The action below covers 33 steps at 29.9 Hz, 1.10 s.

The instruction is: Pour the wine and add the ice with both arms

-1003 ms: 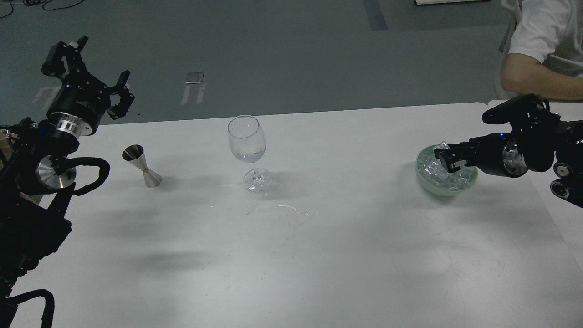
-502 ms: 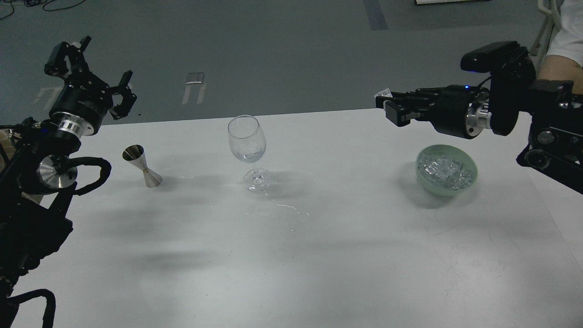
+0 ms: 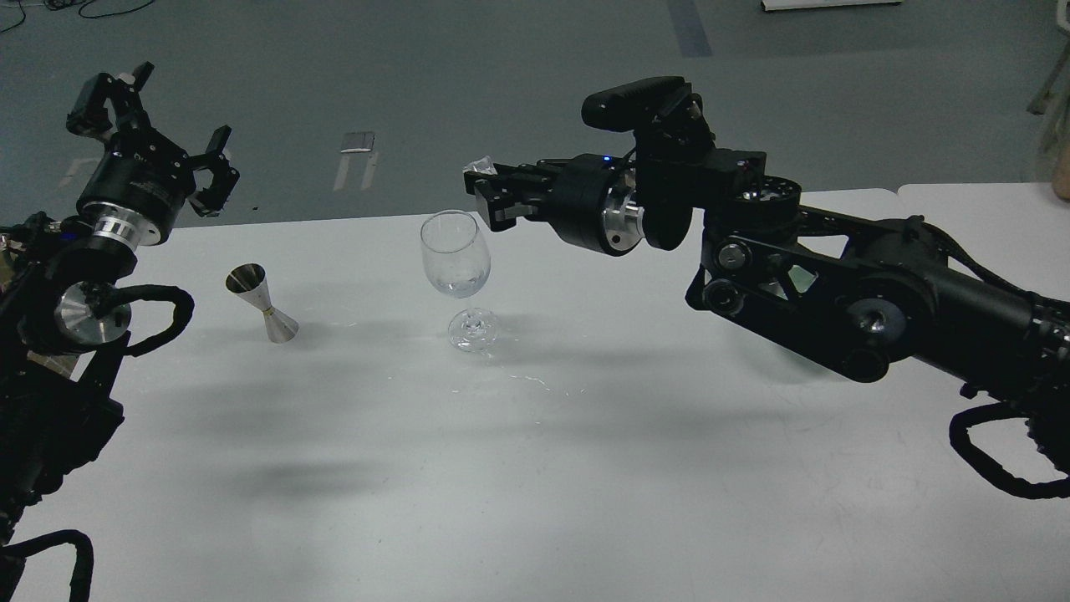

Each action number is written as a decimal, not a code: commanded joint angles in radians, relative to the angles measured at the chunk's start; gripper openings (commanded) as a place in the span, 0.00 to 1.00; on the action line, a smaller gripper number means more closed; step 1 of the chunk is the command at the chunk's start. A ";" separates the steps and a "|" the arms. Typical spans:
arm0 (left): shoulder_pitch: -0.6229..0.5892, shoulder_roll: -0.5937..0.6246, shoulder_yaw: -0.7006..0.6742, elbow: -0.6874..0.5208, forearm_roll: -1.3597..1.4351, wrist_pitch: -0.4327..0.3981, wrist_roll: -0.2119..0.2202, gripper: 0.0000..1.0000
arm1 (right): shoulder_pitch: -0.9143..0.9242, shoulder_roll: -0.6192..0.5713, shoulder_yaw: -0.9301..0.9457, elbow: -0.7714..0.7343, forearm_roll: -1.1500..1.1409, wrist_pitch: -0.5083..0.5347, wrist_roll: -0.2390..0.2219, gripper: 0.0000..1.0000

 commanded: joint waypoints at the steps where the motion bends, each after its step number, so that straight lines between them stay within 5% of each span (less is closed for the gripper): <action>1: 0.002 0.000 -0.001 -0.001 0.000 -0.001 -0.003 0.98 | 0.020 0.082 -0.008 -0.102 -0.014 0.000 0.000 0.00; 13: 0.003 -0.002 -0.005 0.001 -0.001 0.000 -0.005 0.98 | 0.038 0.108 -0.043 -0.217 -0.014 0.000 0.005 0.00; 33: 0.003 0.003 -0.003 0.001 -0.001 0.000 -0.003 0.98 | 0.041 0.108 -0.054 -0.136 -0.005 0.000 0.011 0.00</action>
